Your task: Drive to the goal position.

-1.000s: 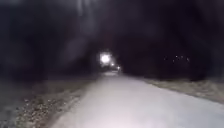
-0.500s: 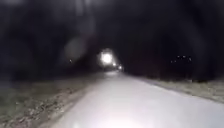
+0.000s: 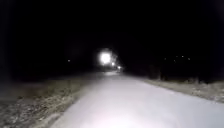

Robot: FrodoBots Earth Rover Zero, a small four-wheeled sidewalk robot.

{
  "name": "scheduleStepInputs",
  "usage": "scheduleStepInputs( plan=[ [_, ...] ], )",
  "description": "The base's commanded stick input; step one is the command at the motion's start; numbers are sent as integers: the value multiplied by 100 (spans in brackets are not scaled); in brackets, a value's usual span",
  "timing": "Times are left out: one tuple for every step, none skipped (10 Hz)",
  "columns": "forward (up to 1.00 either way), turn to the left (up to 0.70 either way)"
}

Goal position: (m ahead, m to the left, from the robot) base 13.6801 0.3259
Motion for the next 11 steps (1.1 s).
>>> scheduleStepInputs(
  plan=[
    [100, 0],
    [100, 0],
    [100, 0],
    [100, 0],
    [100, 0],
    [100, 0],
    [100, 13],
    [100, 40],
    [100, 28],
    [100, 0],
    [100, 0]
  ],
)
